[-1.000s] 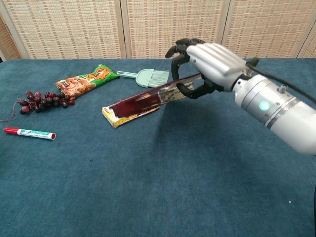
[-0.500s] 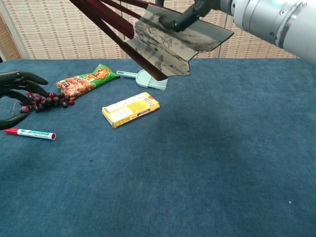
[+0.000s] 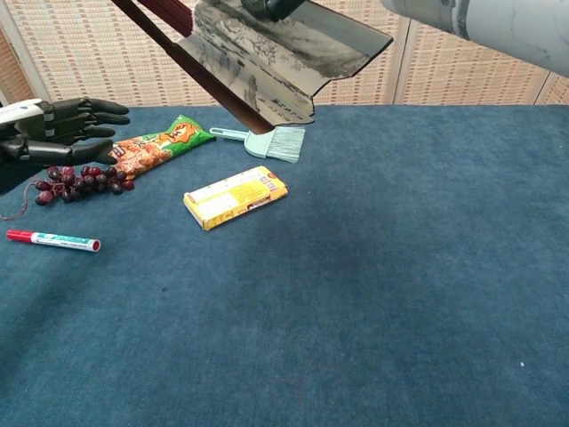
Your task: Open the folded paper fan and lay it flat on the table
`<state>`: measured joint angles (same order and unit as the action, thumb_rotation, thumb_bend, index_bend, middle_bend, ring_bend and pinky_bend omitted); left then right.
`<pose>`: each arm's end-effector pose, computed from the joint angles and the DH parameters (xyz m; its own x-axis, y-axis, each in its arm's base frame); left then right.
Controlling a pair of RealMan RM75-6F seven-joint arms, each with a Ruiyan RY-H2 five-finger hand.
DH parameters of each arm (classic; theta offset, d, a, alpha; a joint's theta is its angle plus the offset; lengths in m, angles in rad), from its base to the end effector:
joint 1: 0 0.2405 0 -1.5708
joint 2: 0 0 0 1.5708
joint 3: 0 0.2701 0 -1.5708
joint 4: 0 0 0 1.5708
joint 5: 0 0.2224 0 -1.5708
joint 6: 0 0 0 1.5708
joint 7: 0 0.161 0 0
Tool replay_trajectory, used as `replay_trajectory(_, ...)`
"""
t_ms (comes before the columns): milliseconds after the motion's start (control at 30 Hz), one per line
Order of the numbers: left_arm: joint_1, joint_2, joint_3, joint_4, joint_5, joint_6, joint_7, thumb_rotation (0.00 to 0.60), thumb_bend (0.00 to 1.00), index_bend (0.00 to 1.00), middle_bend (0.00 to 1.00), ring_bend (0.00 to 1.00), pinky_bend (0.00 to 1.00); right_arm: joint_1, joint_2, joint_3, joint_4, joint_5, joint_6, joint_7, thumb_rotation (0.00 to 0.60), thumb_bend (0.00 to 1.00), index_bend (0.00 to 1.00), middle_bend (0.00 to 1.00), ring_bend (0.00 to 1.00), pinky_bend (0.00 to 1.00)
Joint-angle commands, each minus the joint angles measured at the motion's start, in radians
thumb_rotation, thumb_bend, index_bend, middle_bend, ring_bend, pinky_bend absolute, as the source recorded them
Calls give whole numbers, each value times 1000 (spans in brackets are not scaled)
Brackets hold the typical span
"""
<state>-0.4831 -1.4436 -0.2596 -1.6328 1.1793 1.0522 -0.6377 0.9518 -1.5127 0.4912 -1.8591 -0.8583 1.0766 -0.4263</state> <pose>-0.2026 0.3357 0.0197 -0.5933 0.2758 0.7563 0.7951 0.0543 0.6040 0.0309 -0.3739 0.0316 0.0478 -0.2085 0.9768 -0.8831 -0.4658 -0.0562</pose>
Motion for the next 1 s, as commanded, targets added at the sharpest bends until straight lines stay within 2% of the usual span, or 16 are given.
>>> replay_trajectory(33,-22,-14,-56,-53,-57,-47,-52,600,401,183,73,47,214,16,-16,-2,7,15,5,11,600,650,710,158,0,0)
replay_trajectory(133,-21,-11,-68,-88,-69,-56,-68,600,399,181,41,48,215,29,-43,-9,23,25,14,23,600,650,710,158,0,1)
replay_trajectory(433,-19,-41,-71,-127,-74,-68,-86,600,397,181,41,49,213,64,-126,-17,83,16,68,36,600,650,710,158,0,3)
replay_trajectory(767,-52,-120,-112,-75,-156,-52,-17,600,386,154,3,26,189,88,-180,-9,118,39,92,44,600,651,710,158,0,5)
replay_trajectory(1000,-66,-142,-137,-62,-191,-59,9,600,388,156,3,26,186,96,-200,-12,145,61,91,42,600,653,710,158,0,4)
